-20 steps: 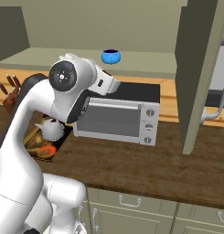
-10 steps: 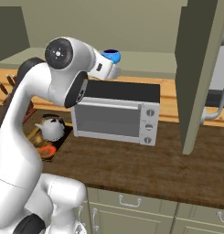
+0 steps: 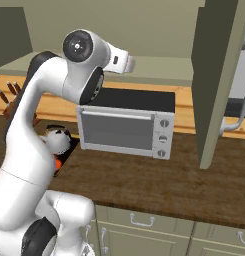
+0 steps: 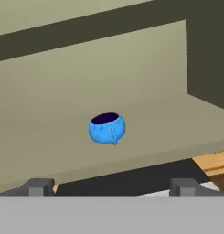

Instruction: Pick the kettle from the counter and place it on the tray. Then pick the mug from the cabinet and place it on the tray. Then close the cabinet doors.

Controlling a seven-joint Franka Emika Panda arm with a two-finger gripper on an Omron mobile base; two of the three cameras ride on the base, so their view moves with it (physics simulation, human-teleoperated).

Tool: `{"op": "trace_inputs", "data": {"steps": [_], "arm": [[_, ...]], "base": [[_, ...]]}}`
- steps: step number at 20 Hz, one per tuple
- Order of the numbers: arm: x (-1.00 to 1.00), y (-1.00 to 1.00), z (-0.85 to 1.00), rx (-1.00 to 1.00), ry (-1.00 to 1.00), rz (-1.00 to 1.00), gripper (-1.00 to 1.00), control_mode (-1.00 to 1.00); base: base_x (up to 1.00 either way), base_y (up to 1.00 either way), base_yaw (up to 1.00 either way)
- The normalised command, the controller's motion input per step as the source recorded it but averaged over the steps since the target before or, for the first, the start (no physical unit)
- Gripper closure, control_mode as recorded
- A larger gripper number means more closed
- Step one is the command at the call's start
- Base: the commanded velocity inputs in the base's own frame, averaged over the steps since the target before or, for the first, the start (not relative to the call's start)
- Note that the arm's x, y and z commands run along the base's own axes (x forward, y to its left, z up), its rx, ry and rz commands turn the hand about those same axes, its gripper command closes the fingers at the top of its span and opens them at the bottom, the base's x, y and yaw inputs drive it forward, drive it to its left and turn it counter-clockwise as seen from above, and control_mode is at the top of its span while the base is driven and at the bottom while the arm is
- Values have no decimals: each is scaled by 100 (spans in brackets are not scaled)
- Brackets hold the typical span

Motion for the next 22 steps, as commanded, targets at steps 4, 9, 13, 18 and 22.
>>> {"op": "trace_inputs", "data": {"steps": [4, 9, 13, 18, 22], "arm": [[55, 0, -8, -4, 0, 15, -100, -100], [48, -9, -3, -2, 0, 12, -100, -100], [28, -20, 0, 0, 0, 1, -100, -100], [39, -3, -9, -3, 3, 1, -100, -100], [46, 0, -18, -7, 7, 5, -100, -100]], "base": [[0, 0, 0], [0, 0, 0], [0, 0, 0], [0, 0, 0], [0, 0, 0]]}}
